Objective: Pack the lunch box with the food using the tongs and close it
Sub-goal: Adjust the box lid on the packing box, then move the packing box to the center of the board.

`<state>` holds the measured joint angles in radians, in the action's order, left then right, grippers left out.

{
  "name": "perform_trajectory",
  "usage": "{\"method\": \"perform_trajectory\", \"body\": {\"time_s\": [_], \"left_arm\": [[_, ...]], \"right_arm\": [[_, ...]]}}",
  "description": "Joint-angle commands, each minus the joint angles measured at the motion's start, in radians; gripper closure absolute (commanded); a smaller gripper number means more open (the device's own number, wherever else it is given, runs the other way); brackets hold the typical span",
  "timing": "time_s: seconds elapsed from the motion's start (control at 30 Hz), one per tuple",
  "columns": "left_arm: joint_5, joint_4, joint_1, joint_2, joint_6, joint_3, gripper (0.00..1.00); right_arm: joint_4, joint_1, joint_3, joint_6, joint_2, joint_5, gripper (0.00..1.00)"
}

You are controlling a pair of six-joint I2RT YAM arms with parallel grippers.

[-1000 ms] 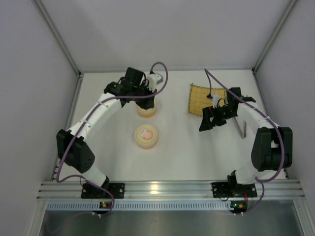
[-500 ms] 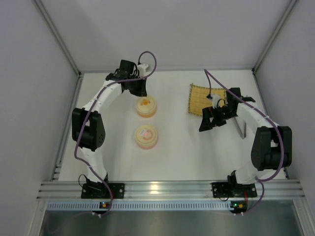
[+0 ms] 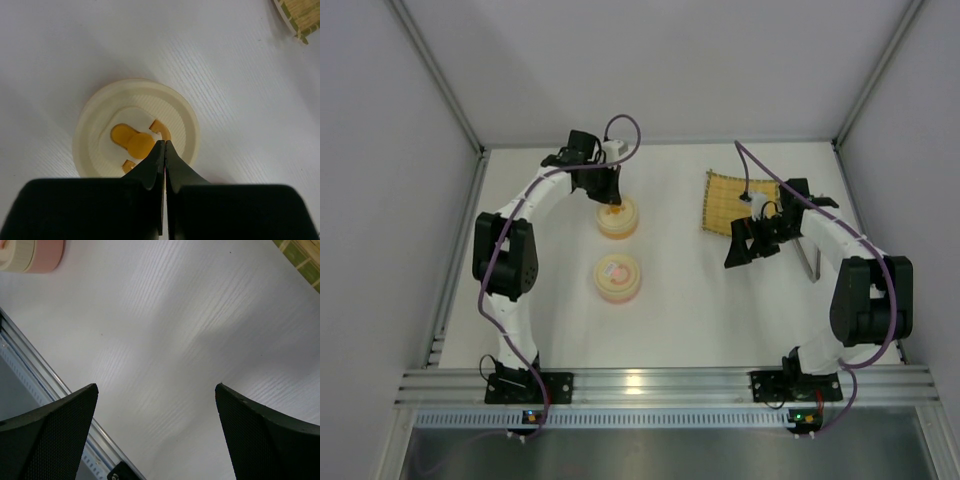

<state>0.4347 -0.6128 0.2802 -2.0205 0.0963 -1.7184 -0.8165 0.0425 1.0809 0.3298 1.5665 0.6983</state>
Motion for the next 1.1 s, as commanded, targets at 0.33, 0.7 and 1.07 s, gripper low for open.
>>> {"method": "perform_trajectory", "body": {"time_s": [0.33, 0.7, 1.07], "left_arm": [[0.042, 0.048, -0.001, 0.075, 0.016, 0.166, 1.0], [0.065, 0.027, -0.042, 0.145, -0.027, -0.017, 0.64], [-0.131, -0.019, -0.072, -0.024, -0.017, -0.133, 0.57]], "right_arm": [[-0.006, -0.013, 0.02, 0.032, 0.001, 0.02, 0.01], [-0.013, -0.013, 0.031, 0.032, 0.004, 0.021, 0.01], [-0.029, -0.015, 0.033, 0.044, -0.008, 0.01, 0.01]]}}
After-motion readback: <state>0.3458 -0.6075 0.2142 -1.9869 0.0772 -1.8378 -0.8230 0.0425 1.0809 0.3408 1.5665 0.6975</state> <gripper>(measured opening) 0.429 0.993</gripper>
